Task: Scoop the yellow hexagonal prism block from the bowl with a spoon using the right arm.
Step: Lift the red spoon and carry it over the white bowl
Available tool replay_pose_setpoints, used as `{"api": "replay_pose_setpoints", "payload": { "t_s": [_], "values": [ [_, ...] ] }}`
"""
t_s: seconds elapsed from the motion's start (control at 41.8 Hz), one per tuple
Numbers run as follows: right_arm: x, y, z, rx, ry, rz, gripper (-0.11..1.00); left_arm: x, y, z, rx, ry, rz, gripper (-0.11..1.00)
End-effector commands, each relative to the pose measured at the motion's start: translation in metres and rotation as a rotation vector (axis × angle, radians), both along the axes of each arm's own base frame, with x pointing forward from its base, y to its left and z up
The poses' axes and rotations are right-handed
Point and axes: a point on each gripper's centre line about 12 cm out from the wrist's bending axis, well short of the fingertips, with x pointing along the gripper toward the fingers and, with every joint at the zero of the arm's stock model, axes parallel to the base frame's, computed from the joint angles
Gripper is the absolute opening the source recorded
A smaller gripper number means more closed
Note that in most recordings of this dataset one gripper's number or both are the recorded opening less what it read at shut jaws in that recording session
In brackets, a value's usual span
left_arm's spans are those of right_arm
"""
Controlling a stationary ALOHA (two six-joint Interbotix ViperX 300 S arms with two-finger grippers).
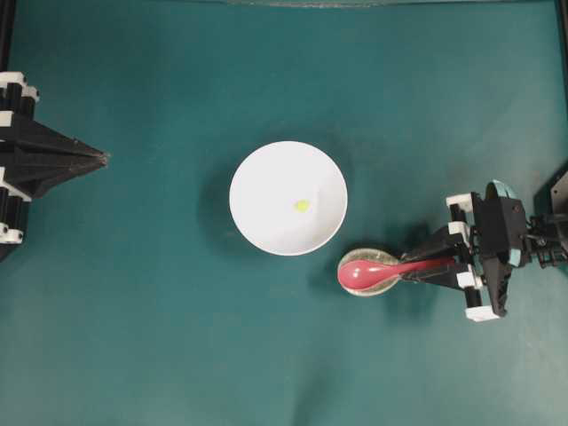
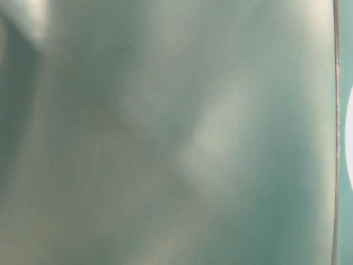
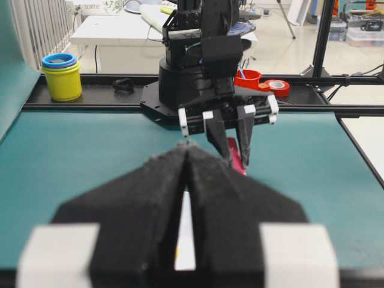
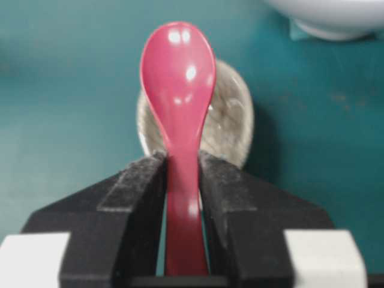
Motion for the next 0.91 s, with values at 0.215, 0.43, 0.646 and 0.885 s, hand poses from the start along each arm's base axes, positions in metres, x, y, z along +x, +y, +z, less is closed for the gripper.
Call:
{"api": "replay_pose_setpoints", "payload": {
  "t_s": [0.215,0.43,0.646,0.885],
  "values": [
    [0.029,-0.005,0.057,0.006,0.068,0.008,0.24,0.003,0.0,0.01,0.002,-0.028,0.001,0.0],
    [0.052,-0.024,0.091,0.015,0.164,-0.028,0.24,0.003,0.0,0.01,0.003,-0.028,0.001,0.0],
    [0.074,-0.049,0.118,0.047,0.242,-0.09,0.24,0.003,0.0,0.01,0.003,-0.028,-0.001,0.0],
    [0.094,-0.076,0.129,0.093,0.444,-0.133,0.24,0.003,0.0,0.01,0.003,-0.026,0.001,0.0]
  ]
}}
